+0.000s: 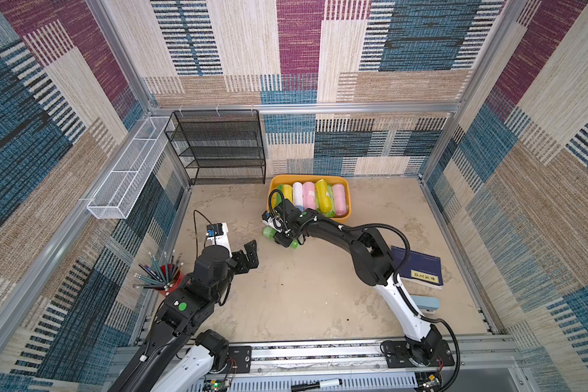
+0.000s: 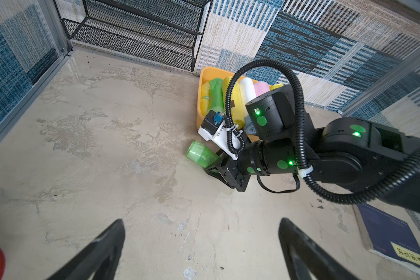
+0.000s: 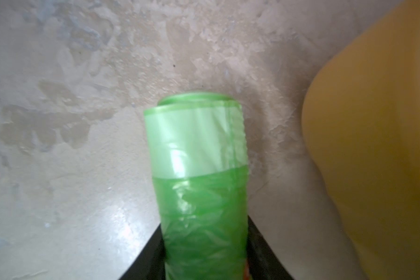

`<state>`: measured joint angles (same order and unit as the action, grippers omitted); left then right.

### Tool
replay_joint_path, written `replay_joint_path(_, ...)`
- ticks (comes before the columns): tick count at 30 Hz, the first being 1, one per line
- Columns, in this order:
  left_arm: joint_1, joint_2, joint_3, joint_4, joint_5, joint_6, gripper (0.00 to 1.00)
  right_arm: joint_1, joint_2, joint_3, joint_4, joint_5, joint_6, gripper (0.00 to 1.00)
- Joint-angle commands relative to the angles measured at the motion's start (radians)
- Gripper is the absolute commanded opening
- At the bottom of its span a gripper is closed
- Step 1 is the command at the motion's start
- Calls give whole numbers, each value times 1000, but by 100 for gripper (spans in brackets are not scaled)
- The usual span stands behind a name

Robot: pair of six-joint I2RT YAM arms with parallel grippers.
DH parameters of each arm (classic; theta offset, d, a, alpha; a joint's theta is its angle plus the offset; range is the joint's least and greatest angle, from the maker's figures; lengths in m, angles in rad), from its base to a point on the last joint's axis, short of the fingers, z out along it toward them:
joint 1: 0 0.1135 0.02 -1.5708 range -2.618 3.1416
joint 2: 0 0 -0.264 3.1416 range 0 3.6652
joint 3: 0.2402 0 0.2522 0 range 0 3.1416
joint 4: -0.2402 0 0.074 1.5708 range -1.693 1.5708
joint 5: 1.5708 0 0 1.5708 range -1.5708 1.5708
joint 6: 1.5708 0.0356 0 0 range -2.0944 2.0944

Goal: Put the roll of trash bags into the storage box
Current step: Pick up the roll of trash bags from the center of the board.

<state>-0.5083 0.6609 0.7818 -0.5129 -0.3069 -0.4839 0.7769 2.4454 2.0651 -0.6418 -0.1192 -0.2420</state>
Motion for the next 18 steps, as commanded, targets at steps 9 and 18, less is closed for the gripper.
replay_joint_path(9, 1, 13, 24, 0, 32, -10, 99, -15, -57, -15, 83, -152, 165, 32)
replay_joint_path(18, 1, 28, 36, -12, 38, -13, 99, -23, -101, -54, 126, -200, 247, 32)
